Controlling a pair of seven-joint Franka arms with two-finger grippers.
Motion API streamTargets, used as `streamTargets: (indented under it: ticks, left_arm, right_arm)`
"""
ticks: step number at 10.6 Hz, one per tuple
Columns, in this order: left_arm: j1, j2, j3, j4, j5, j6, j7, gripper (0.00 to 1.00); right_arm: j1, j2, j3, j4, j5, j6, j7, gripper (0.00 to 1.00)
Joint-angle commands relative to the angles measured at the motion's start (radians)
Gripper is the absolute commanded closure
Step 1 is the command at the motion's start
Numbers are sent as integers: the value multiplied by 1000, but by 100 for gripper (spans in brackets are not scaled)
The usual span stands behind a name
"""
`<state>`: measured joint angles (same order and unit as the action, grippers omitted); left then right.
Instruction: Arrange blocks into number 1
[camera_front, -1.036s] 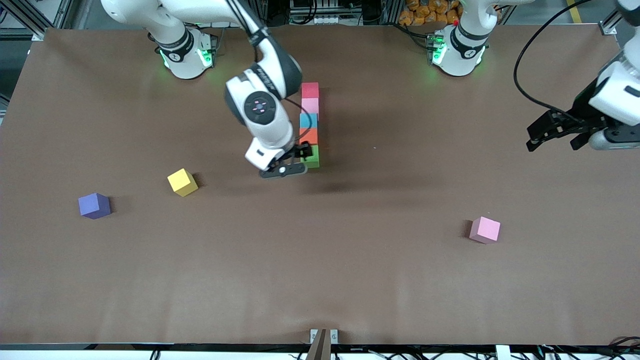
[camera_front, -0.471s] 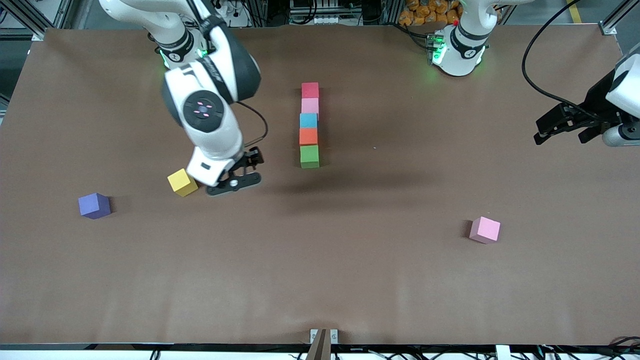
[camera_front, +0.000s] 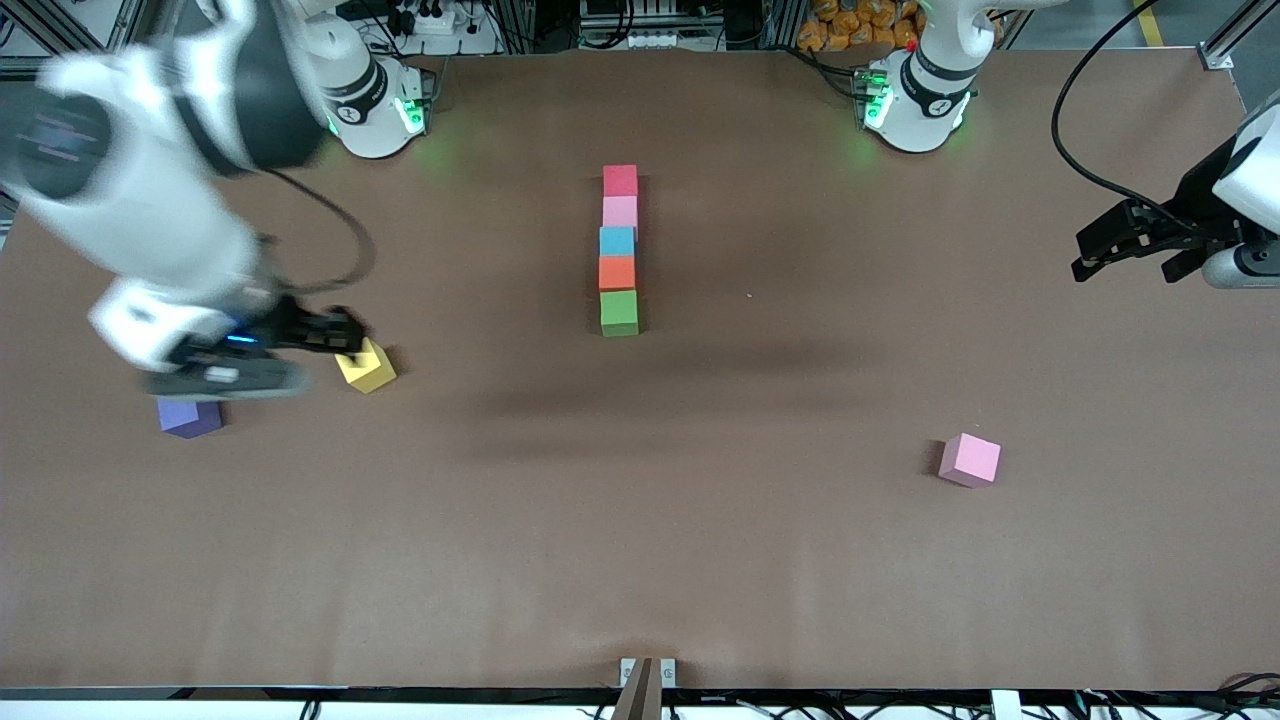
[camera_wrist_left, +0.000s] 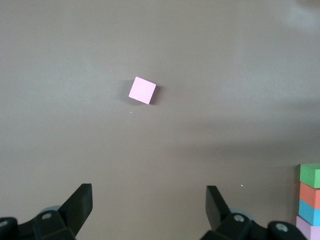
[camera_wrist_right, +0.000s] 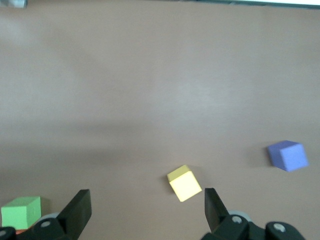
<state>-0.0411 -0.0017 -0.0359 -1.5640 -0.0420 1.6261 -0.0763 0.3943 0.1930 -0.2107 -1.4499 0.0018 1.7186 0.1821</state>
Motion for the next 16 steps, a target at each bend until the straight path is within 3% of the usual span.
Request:
streamTargets:
  ticks: [1, 4, 7, 16]
  left_arm:
    - [6, 5, -10, 25, 51, -23, 32, 0]
    - [3, -1, -12, 25, 54, -23, 32, 0]
    - [0, -11, -12, 24, 54, -17, 30, 0]
    - [-3, -14, -12, 21, 56, -11, 30, 0]
  right_arm:
    - [-209, -96, 153, -32, -8, -36, 5, 0]
    - [-343, -187, 195, -116, -5, -34, -36, 0]
    - [-367, -263, 194, -191, -12, -54, -96, 0]
    - [-373, -253, 185, -135, -17, -120, -93, 0]
